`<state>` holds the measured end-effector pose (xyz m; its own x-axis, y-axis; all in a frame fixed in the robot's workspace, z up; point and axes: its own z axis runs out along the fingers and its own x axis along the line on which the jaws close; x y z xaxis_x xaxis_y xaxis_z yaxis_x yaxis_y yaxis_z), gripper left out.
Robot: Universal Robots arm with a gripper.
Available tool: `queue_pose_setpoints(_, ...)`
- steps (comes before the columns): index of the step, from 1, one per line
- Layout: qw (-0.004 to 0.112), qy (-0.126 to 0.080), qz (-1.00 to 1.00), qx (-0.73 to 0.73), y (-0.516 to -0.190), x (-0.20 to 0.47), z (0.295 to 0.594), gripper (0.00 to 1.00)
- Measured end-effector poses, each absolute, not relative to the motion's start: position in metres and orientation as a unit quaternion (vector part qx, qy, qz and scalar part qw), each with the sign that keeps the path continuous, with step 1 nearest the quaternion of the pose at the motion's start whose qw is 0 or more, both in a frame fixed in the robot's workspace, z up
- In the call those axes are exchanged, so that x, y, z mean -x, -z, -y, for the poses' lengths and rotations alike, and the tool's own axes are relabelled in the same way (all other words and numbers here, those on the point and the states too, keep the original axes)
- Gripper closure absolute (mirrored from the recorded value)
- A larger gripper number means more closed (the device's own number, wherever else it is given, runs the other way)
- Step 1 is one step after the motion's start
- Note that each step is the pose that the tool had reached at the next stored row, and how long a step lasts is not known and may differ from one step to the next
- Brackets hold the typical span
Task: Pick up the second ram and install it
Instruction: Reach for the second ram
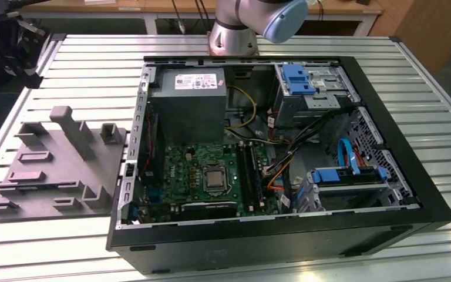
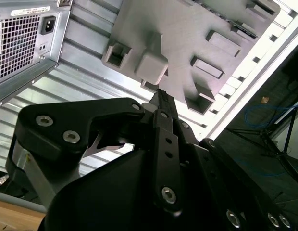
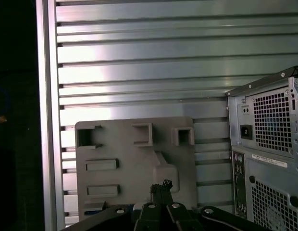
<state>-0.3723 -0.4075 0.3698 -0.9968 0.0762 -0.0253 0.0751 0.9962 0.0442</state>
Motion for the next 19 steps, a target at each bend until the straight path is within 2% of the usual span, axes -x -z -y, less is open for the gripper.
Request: queue_pose_setpoints(19,0.013,-0.022,-0.999,-0.038,-0.36,0.394,0.416,0.9)
